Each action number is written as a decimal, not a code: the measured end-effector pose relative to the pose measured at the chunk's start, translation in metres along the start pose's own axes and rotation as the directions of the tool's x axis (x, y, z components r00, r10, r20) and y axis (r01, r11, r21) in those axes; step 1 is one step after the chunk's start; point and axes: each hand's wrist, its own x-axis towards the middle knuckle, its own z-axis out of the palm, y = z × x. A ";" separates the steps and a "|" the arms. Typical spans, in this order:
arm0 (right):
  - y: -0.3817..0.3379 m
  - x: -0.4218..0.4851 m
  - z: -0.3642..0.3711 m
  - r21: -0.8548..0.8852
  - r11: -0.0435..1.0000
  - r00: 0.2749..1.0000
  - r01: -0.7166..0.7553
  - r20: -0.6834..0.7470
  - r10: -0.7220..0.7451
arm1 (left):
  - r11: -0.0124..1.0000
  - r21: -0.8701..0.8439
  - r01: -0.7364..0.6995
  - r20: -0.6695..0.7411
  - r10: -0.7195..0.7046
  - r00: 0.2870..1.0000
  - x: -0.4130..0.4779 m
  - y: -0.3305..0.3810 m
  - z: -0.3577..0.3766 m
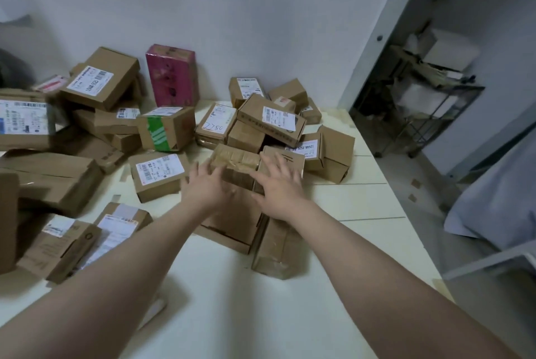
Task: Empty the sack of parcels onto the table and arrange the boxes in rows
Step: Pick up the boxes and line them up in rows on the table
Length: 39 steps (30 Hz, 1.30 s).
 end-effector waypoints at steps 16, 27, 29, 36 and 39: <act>0.094 0.101 -0.048 0.036 0.997 0.986 -0.065 -0.149 0.069 | 0.926 -0.320 0.202 0.058 -0.193 0.979 0.186 0.058 -0.007; 0.163 0.133 -0.019 0.081 0.986 0.987 -0.143 -0.057 0.148 | 0.980 -0.188 0.060 -0.068 -0.074 0.995 0.144 0.114 0.056; 0.172 0.126 -0.021 0.075 0.992 0.992 -0.104 -0.062 0.108 | 0.984 -0.147 0.101 -0.108 -0.117 0.987 0.139 0.120 0.055; 0.189 0.126 -0.037 0.189 0.979 0.977 -0.080 -0.180 0.114 | 0.946 -0.302 0.116 -0.322 -0.216 0.922 0.162 0.156 0.027; 0.212 0.130 -0.047 0.222 0.962 0.942 -0.161 -0.258 0.217 | 0.933 -0.357 0.047 -0.161 -0.111 0.981 0.174 0.174 0.018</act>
